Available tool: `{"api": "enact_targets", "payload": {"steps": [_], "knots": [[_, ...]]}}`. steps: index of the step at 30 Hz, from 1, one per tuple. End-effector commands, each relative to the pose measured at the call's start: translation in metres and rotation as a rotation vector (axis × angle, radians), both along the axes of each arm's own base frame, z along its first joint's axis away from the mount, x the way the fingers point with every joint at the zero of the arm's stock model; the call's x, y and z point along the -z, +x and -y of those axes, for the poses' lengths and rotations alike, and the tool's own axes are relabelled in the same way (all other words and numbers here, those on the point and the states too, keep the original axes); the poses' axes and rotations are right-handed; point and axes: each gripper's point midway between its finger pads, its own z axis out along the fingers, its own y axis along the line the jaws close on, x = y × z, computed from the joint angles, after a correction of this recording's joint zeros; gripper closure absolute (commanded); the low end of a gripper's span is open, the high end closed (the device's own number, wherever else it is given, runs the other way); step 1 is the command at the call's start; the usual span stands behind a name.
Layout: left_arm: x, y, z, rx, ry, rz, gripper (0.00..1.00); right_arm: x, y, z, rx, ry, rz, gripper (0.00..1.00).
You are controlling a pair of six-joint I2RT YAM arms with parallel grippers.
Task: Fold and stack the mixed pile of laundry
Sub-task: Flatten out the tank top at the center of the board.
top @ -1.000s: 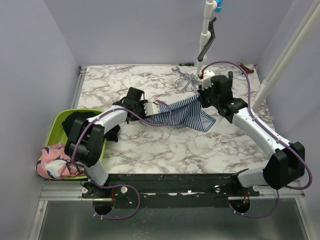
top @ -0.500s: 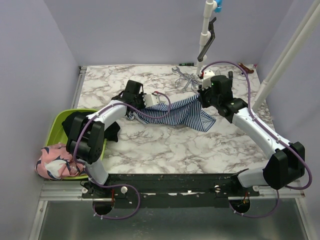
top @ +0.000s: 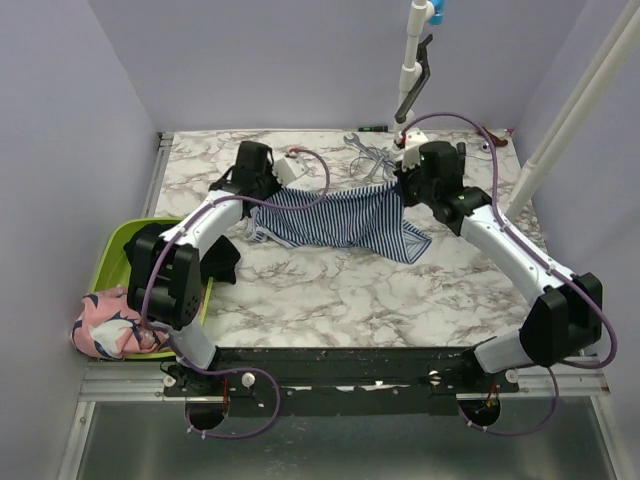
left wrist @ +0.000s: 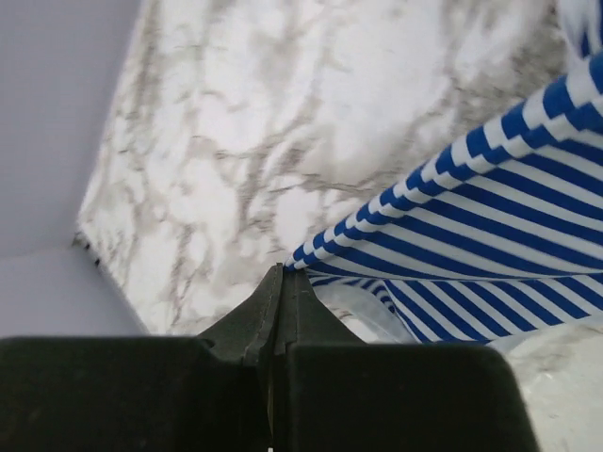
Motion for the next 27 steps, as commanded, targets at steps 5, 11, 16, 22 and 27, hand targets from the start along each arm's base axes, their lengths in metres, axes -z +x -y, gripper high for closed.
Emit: {"api": "enact_targets", "payload": {"steps": [5,11,16,22,27], "knots": [[-0.238,0.04,-0.074,-0.345,-0.24,0.538,1.0,-0.137,0.088,-0.019,0.021,0.072,0.281,0.99],[-0.373,-0.004,-0.103,-0.328,-0.353,0.751,1.0,-0.254,0.104,-0.003,0.083,0.039,0.464,0.99],[-0.34,-0.04,-0.083,-0.186,-0.34,0.655,1.0,-0.221,0.07,-0.004,-0.031,-0.017,0.405,0.99],[-0.213,-0.076,-0.068,-0.042,-0.234,0.411,1.0,-0.067,-0.026,-0.01,-0.333,-0.138,0.02,0.99],[-0.079,-0.134,-0.055,0.083,-0.168,0.027,1.0,0.035,-0.121,0.006,-0.475,-0.376,-0.247,0.99]]}}
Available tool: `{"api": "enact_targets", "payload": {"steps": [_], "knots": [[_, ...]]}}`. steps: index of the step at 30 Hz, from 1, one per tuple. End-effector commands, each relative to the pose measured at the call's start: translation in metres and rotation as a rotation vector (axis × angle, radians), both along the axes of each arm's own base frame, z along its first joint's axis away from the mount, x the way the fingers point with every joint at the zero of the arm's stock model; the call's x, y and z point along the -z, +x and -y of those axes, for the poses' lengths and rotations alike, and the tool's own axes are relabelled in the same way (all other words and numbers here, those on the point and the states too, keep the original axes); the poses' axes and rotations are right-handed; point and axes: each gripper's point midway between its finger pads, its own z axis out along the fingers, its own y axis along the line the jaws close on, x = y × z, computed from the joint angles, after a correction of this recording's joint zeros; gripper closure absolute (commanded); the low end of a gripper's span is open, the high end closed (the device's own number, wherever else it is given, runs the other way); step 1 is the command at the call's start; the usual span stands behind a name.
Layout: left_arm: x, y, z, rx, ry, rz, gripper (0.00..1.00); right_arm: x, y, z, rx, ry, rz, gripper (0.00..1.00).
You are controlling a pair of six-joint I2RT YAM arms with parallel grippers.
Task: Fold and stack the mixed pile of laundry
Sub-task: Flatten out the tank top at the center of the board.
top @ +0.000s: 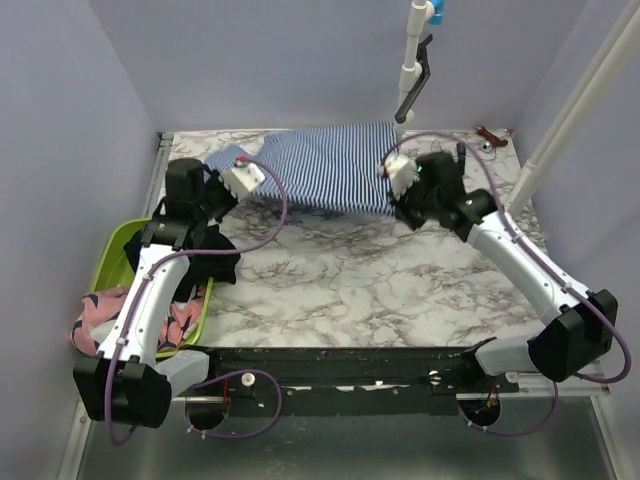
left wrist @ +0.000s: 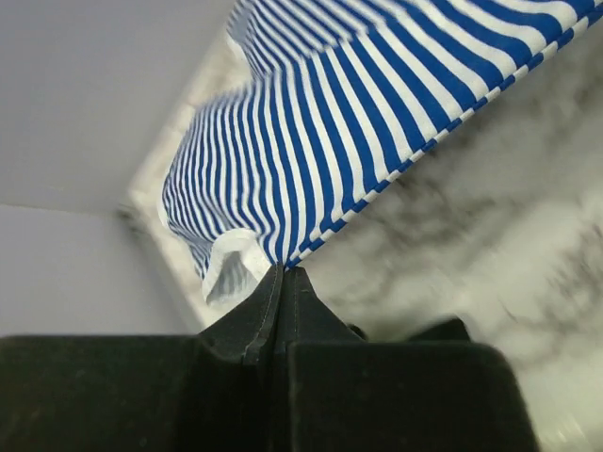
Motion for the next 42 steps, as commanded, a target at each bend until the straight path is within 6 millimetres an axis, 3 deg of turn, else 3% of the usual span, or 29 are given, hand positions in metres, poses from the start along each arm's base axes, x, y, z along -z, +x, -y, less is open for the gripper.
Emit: {"api": "enact_targets", "payload": {"steps": [1,3,5,7,11,18,22,23,25,26,29,33,35,38,42], "knots": [[0.12,-0.057,0.008,0.158,0.108,-0.344,1.0,0.082,-0.102,0.017,-0.196,-0.263,-0.256,0.99],[0.152,-0.078,0.012,0.203,0.152,-0.43,1.0,0.094,-0.128,0.02,-0.234,-0.272,-0.339,0.99],[0.175,-0.102,0.022,0.262,0.152,-0.535,1.0,0.109,-0.145,0.039,-0.192,-0.335,-0.407,0.99],[0.194,-0.123,0.034,0.317,0.163,-0.609,1.0,0.125,-0.16,0.053,-0.186,-0.399,-0.455,0.99],[0.228,-0.15,0.048,0.38,0.223,-0.697,1.0,0.142,-0.181,0.063,-0.237,-0.456,-0.483,0.99],[0.255,-0.184,0.068,0.471,0.261,-0.783,1.0,0.144,-0.212,0.114,-0.191,-0.649,-0.57,0.99],[0.255,-0.2,0.08,0.527,0.269,-0.82,1.0,0.141,-0.225,0.12,-0.203,-0.652,-0.592,0.99],[0.255,-0.204,0.084,0.547,0.272,-0.831,0.9,0.138,-0.225,0.123,-0.203,-0.662,-0.588,0.99],[0.248,-0.21,0.089,0.587,0.255,-0.844,0.52,0.132,-0.224,0.129,-0.196,-0.695,-0.582,0.99],[0.244,-0.208,0.089,0.589,0.252,-0.838,0.41,0.13,-0.223,0.133,-0.19,-0.719,-0.581,0.99],[0.228,-0.178,0.081,0.517,0.23,-0.763,0.32,0.132,-0.226,0.151,-0.186,-0.843,-0.601,0.99],[0.214,-0.115,0.059,0.303,0.149,-0.678,0.35,0.134,-0.221,0.147,-0.208,-0.841,-0.565,0.99],[0.228,-0.097,0.047,0.205,0.176,-0.689,0.41,0.134,-0.214,0.14,-0.215,-0.816,-0.526,0.99],[0.258,-0.102,0.039,0.203,0.233,-0.745,0.43,0.133,-0.213,0.139,-0.219,-0.813,-0.515,0.99],[0.281,-0.113,0.031,0.235,0.29,-0.744,0.4,0.134,-0.212,0.138,-0.227,-0.816,-0.512,0.99]]}}
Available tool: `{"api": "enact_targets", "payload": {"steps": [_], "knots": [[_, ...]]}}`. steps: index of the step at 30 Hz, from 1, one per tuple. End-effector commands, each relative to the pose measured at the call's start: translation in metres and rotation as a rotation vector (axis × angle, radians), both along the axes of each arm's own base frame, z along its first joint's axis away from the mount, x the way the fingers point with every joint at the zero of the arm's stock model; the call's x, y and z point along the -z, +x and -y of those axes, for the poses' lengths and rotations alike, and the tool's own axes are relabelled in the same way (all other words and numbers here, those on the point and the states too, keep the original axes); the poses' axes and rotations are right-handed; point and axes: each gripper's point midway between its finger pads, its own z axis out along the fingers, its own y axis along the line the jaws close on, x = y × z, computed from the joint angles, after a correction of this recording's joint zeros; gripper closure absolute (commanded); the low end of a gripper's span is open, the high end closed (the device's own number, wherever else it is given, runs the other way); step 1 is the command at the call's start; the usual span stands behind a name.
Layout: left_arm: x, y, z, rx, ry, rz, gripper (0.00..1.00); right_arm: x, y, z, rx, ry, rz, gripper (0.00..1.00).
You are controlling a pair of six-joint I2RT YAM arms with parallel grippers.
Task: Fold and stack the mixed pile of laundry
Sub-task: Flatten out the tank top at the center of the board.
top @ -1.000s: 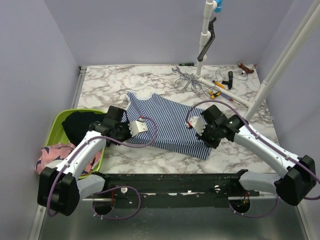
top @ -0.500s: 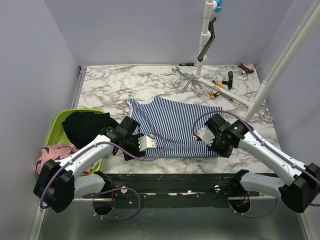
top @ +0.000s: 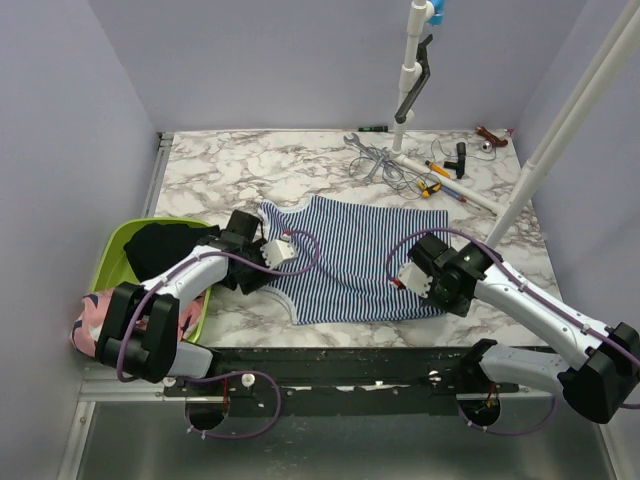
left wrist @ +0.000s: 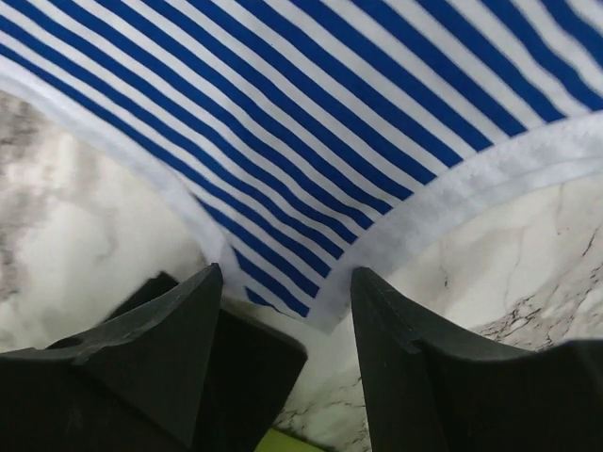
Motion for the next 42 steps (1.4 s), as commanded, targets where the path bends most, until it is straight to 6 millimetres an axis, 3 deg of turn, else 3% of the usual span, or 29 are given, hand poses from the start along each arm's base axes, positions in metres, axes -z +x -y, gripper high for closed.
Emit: {"api": "enact_targets", "payload": {"steps": [1,3,8,11,15,19,22,25,28,30,32,35,39,42], "knots": [[0.024,-0.007,-0.017,0.03,0.079,0.032,0.4,-0.004,0.004,0.003,-0.037,-0.026,0.024,0.99],[0.031,-0.004,-0.025,0.015,0.12,0.055,0.43,-0.003,0.004,0.003,-0.04,-0.03,0.021,0.99],[0.047,-0.02,-0.044,0.007,0.208,-0.001,0.86,-0.002,0.004,0.002,-0.048,-0.041,0.011,1.0],[0.047,-0.037,-0.059,0.022,0.242,-0.016,1.0,-0.002,0.003,-0.001,-0.066,-0.029,0.01,0.99],[0.038,-0.056,-0.072,0.021,0.255,-0.036,1.0,0.005,0.0,-0.022,-0.122,0.035,-0.031,0.99],[0.024,-0.069,-0.07,0.035,0.232,-0.059,0.94,0.013,-0.013,-0.03,-0.17,0.015,-0.117,0.99],[0.023,-0.064,-0.071,0.016,0.236,-0.045,0.8,0.016,-0.019,-0.031,-0.174,0.01,-0.15,0.99],[0.019,-0.058,-0.07,0.011,0.236,-0.028,0.6,0.017,-0.02,-0.033,-0.182,0.02,-0.155,0.99],[-0.002,-0.044,-0.065,-0.016,0.215,0.014,0.46,0.018,-0.021,-0.034,-0.178,0.03,-0.158,0.99],[-0.026,-0.038,-0.051,-0.031,0.152,0.019,0.45,0.019,-0.021,-0.036,-0.182,0.037,-0.158,0.99],[-0.051,-0.043,-0.023,0.005,0.042,-0.009,0.45,0.02,-0.021,-0.037,-0.185,0.044,-0.158,0.99],[-0.074,-0.069,0.018,0.116,-0.068,-0.083,0.47,0.021,-0.021,-0.038,-0.188,0.054,-0.156,0.99],[-0.062,-0.117,0.054,0.313,-0.088,-0.159,0.49,0.019,-0.021,-0.038,-0.186,0.058,-0.148,0.99],[-0.035,-0.126,0.064,0.369,-0.039,-0.12,0.48,0.019,-0.021,-0.038,-0.188,0.062,-0.146,0.99]]}}
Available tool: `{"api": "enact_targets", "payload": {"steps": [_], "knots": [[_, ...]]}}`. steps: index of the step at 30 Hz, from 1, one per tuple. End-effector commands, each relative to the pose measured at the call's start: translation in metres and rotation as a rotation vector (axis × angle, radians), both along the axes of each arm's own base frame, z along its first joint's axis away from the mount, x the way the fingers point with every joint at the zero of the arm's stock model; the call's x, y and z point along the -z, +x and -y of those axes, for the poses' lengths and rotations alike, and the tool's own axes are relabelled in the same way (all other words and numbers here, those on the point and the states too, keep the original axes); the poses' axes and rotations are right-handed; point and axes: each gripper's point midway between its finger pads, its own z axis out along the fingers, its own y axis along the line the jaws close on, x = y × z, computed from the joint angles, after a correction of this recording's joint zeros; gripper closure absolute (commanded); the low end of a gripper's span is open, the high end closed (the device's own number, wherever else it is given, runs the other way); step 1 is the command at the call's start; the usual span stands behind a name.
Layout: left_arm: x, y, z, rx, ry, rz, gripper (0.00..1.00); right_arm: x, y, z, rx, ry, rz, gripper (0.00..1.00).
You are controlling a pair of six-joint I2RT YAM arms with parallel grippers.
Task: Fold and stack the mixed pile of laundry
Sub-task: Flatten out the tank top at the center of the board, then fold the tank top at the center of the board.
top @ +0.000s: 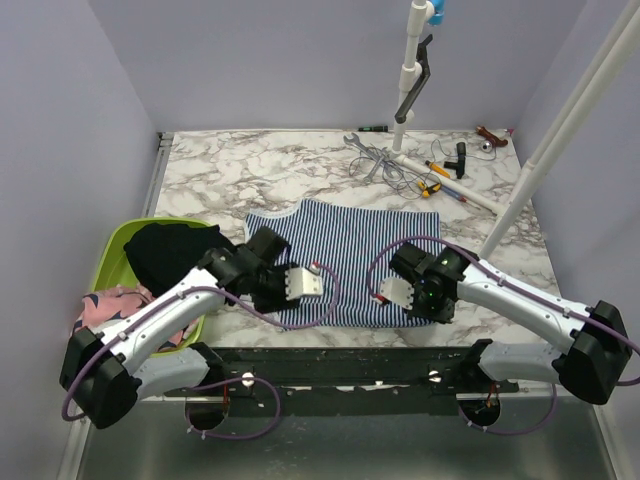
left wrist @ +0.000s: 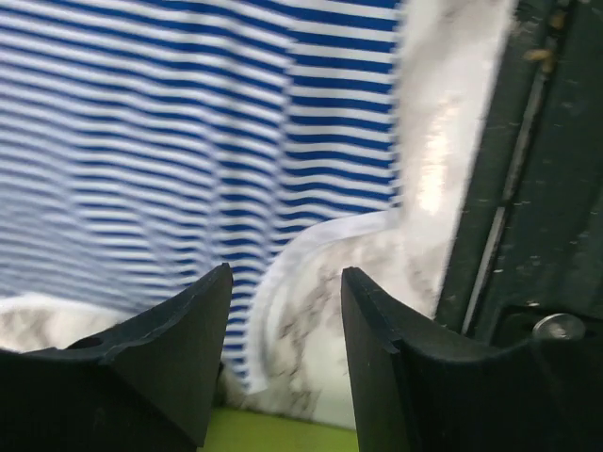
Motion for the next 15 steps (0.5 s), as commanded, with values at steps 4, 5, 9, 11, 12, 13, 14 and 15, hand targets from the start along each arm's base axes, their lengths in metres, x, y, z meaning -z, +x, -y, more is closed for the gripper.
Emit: {"api": "enact_targets", "payload": {"steps": [4,5,9,11,12,13,14,15], "knots": [[0.063,-0.041,0.016,0.101,0.099,-0.009,0.43,0.0,-0.005,-0.002,-0.023,0.024,-0.009,0.99],[0.066,-0.042,0.02,0.118,0.107,0.009,0.42,0.0,-0.005,-0.002,-0.024,0.026,-0.009,0.99],[0.081,-0.041,0.026,0.145,0.123,0.061,0.42,-0.002,-0.004,-0.002,-0.024,0.037,0.002,0.99],[0.086,-0.046,0.03,0.163,0.121,0.056,0.42,-0.002,-0.004,-0.003,-0.024,0.041,0.003,0.99],[0.091,-0.047,0.03,0.169,0.127,0.058,0.42,-0.002,-0.005,-0.003,-0.024,0.041,0.001,0.99],[0.095,-0.047,0.03,0.171,0.139,0.065,0.42,-0.002,-0.005,-0.003,-0.024,0.041,0.002,0.99],[0.099,-0.046,0.029,0.169,0.153,0.069,0.43,-0.002,-0.004,-0.003,-0.024,0.041,0.003,0.99],[0.103,-0.043,0.027,0.16,0.168,0.081,0.45,-0.002,-0.004,-0.003,-0.026,0.043,0.005,0.99]]}}
